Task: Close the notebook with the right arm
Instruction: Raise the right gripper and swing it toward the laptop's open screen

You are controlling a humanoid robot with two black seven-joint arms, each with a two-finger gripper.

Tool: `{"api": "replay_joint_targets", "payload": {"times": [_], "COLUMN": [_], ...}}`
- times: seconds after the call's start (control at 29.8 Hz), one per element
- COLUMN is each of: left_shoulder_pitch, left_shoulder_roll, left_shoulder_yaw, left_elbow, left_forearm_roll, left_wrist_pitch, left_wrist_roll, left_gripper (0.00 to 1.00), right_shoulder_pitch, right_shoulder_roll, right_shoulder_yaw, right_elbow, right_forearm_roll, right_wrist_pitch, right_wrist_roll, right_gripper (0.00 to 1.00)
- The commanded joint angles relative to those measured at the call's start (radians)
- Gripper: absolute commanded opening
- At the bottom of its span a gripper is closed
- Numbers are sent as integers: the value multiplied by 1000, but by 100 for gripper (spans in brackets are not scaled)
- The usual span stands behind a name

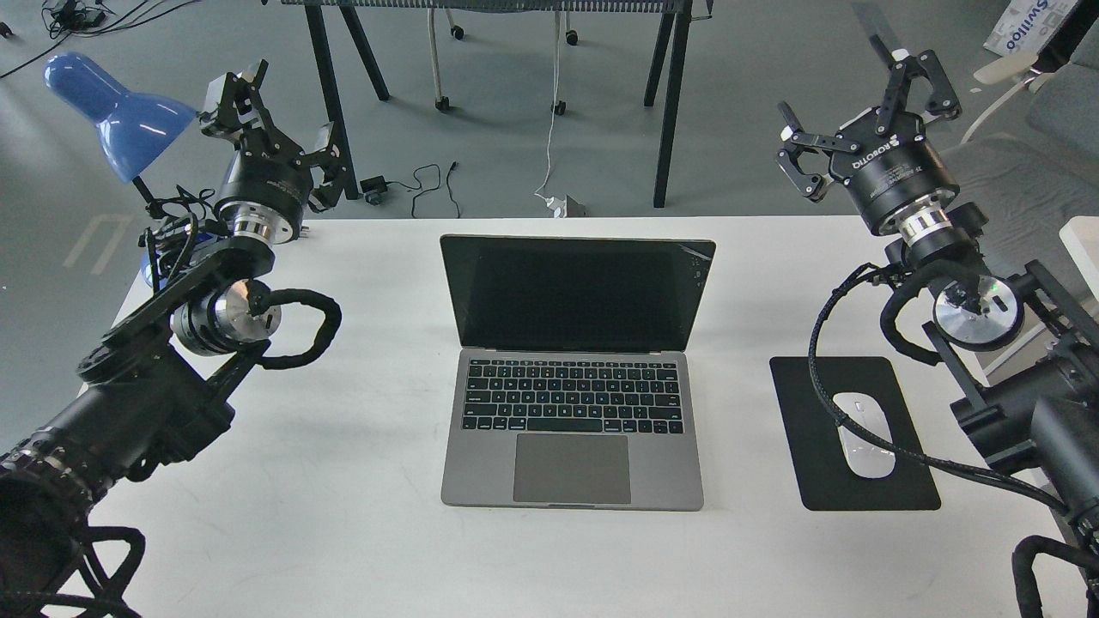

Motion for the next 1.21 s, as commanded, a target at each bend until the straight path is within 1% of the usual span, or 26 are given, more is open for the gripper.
{"api": "replay_joint_targets", "payload": {"times": [0.0,0.17,0.27,0.44,0.5,0.74,0.94,1.17], "left_shoulder_pitch": [0,0,0,0,0,0,0,0], "left_shoulder_roll": [0,0,0,0,0,0,0,0], "left_shoulder_yaw": [2,2,2,2,2,0,2,2], "left_elbow": [-2,-3,-3,-3,-3,-3,-3,-3], "left_forearm_roll": [0,0,0,0,0,0,0,0], "left_wrist_pitch": [10,18,18,16,18,16,18,16], "left_wrist_roll": [0,0,0,0,0,0,0,0], "left_gripper": [100,100,100,100,100,100,100,100], "right_shoulder_pitch": [0,1,6,119,170,314,350,353], "right_shoulder_roll": [0,0,-12,-21,-41,-52,-51,-46], "right_shoulder_yaw": [-2,-6,-38,-201,-265,-431,-537,-610], "right_elbow": [-1,1,-3,-21,-39,-121,-174,-179], "right_forearm_roll": [0,0,-5,-60,-78,-88,-133,-184], "right_wrist_pitch": [-1,-1,-7,-21,-46,-73,-76,-75], "right_wrist_roll": [0,0,-12,-17,-17,-17,-17,-18], "right_gripper": [100,100,100,100,100,100,100,100]}}
